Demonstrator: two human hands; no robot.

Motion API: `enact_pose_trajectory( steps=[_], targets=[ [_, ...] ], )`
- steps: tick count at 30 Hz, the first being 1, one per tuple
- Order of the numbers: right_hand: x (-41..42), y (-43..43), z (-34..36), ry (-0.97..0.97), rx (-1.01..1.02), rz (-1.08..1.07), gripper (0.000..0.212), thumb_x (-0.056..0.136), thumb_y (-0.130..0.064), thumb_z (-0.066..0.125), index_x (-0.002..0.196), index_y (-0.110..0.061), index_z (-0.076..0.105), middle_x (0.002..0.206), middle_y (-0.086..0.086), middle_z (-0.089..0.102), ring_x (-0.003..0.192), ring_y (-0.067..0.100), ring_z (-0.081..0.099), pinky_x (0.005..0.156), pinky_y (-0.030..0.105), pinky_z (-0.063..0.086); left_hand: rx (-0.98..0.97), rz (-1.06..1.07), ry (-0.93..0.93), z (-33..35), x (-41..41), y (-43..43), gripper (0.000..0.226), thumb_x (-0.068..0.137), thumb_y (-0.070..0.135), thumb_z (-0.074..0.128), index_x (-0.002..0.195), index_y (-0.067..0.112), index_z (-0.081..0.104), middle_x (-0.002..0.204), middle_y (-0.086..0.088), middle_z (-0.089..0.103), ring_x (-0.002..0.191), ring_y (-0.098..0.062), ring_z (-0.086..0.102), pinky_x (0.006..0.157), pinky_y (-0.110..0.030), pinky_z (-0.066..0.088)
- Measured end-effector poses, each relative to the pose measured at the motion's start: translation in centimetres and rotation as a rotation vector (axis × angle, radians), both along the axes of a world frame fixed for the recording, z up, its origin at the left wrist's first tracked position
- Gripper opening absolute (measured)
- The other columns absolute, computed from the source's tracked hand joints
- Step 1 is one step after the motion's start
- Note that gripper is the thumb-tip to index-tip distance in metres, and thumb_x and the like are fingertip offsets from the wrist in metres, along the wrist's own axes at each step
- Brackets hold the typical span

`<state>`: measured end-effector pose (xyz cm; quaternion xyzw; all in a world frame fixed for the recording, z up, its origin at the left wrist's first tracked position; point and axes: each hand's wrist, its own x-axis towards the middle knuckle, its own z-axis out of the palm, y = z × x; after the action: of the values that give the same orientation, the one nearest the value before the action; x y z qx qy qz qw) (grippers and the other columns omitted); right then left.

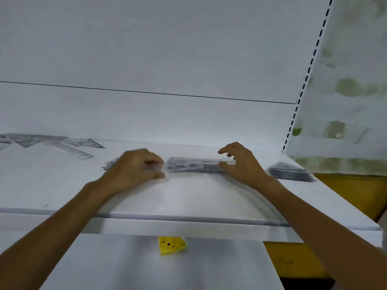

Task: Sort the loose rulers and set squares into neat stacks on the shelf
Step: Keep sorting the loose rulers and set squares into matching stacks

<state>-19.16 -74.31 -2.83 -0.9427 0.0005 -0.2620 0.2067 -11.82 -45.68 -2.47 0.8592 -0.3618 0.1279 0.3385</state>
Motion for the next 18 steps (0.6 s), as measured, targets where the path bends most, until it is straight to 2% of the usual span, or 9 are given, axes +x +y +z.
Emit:
enact_pose_trajectory(
  steps=[2, 4, 6, 8, 12, 18],
  targets=[
    [-1.9, 0.8, -0.4, -0.012, -0.058, -0.066, 0.027, 0.084, -0.022, 0.061, 0.111, -0.017, 0.059, 0.107, -0.002, 0.056, 0.091, 0.015, 0.055, 0.080, 0.030, 0.045, -0.094, 0.035, 0.014, 1.6, 1.0, -0.4, 0.024, 0.065, 0.030, 0.081, 0.085, 0.033, 0.068, 0.086, 0.012, 0.065, 0.078, 0.004, 0.059, 0.068, -0.006, 0.040],
    [-3.9, 2.0, -1.1, 0.081, -0.068, -0.083, 0.026, 0.085, -0.034, 0.058, 0.108, -0.021, 0.060, 0.103, -0.005, 0.058, 0.092, 0.014, 0.055, 0.079, 0.027, 0.043, -0.126, 0.050, 0.020, 2.8, 1.8, -1.3, 0.024, 0.065, 0.031, 0.081, 0.081, 0.039, 0.065, 0.086, 0.016, 0.064, 0.077, 0.006, 0.059, 0.069, -0.008, 0.039],
    [-5.7, 3.3, -2.0, 0.202, -0.146, -0.084, 0.039, 0.084, -0.055, 0.047, 0.107, -0.026, 0.060, 0.109, -0.008, 0.058, 0.101, 0.013, 0.052, 0.083, 0.026, 0.040, -0.109, 0.019, 0.027, 3.5, 2.4, -2.6, 0.024, 0.065, 0.033, 0.080, 0.084, 0.037, 0.066, 0.086, 0.017, 0.063, 0.079, 0.005, 0.059, 0.069, -0.009, 0.040],
    [-7.1, 4.2, -2.8, 0.243, -0.284, -0.072, 0.058, 0.080, -0.067, 0.030, 0.111, -0.025, 0.056, 0.120, -0.005, 0.054, 0.110, 0.017, 0.045, 0.090, 0.031, 0.038, -0.091, -0.019, 0.031, 3.9, 2.9, -4.2, 0.026, 0.066, 0.034, 0.080, 0.088, 0.033, 0.067, 0.087, 0.015, 0.063, 0.081, 0.002, 0.059, 0.068, -0.010, 0.040],
    [-8.0, 4.7, -2.8, 0.221, -0.288, -0.047, 0.054, 0.088, -0.060, 0.033, 0.120, -0.020, 0.051, 0.129, -0.002, 0.048, 0.115, 0.018, 0.039, 0.098, 0.033, 0.035, -0.026, -0.068, 0.053, 3.9, 3.8, -7.3, 0.030, 0.066, 0.035, 0.079, 0.093, 0.028, 0.068, 0.090, 0.009, 0.064, 0.082, -0.003, 0.059, 0.068, -0.010, 0.040],
    [-8.1, 4.9, -3.1, 0.192, -0.302, -0.051, 0.055, 0.088, -0.059, 0.033, 0.122, -0.019, 0.049, 0.129, -0.004, 0.048, 0.116, 0.016, 0.037, 0.099, 0.031, 0.035, 0.093, -0.075, 0.083, 2.4, 4.8, -10.9, 0.036, 0.065, 0.040, 0.079, 0.095, 0.025, 0.069, 0.090, 0.006, 0.064, 0.078, -0.002, 0.055, 0.073, -0.021, 0.041]
  ],
)
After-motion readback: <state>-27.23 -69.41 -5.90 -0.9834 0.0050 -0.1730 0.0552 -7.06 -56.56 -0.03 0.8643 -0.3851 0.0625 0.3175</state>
